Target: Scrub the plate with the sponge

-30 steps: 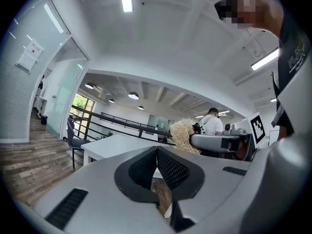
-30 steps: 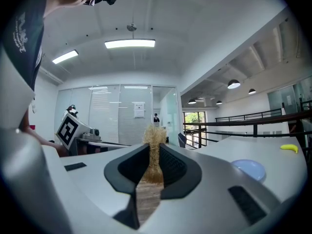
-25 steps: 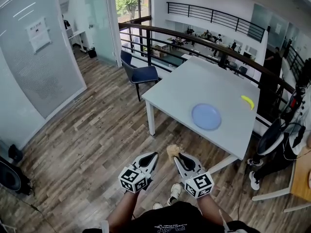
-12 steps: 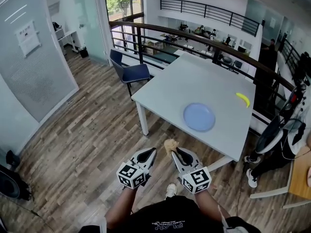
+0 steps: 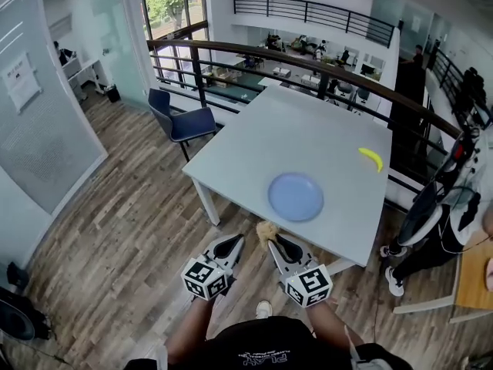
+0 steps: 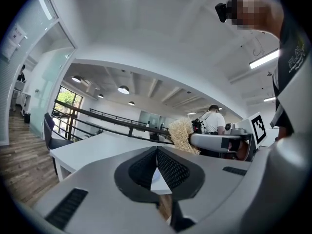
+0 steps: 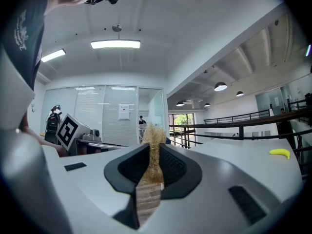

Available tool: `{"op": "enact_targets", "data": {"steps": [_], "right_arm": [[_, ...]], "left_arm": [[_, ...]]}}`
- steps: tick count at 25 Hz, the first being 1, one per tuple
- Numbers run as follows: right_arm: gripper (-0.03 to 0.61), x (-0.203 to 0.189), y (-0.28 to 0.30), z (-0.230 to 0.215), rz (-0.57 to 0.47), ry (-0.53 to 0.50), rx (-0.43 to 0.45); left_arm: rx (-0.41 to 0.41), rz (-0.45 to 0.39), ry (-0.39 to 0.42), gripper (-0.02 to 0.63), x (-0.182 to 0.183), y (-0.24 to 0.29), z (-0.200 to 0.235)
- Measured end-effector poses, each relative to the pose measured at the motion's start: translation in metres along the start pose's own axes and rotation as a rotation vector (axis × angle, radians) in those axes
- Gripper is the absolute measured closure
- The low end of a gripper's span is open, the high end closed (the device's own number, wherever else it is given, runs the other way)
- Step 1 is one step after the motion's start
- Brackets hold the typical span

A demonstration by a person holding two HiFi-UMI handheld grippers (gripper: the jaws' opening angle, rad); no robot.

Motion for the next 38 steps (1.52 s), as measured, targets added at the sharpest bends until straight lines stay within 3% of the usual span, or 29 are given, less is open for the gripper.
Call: {"op": "enact_targets", "data": {"steps": [16, 25, 29, 38], "right_arm": [[0.511, 0.017, 0.034, -0.078, 0.025, 0.024, -0.065], [0.511, 0.030, 0.098, -0.085, 0.015, -0.056, -0.089], [0.511, 0.041, 0.130, -0.088, -0.008, -0.041, -0.111], [0.511, 0.050, 0.174, -0.106, -0.093, -0.041, -0.264]], "left_arm": [[-0.034, 0.041, -0.026, 0.600, -0.002, 0.081, 0.028], [-0.080, 0.028, -0.017, 0.601, -0.003, 0.110, 0.092], [-0.100, 0.014, -0.015, 0.600, 0.003, 0.123, 0.127], [-0.148, -0.004, 0.062, 0.600, 0.008, 0.144, 0.180]]}}
Point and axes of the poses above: the fingertips, and each gripper's own axes: y forward along the fingers, z to its left, x out of its top, the point moved 5 cm from there along -y, backward along the fingers, and after that the axes turned 15 degrees about y, right-handed, at the moved point
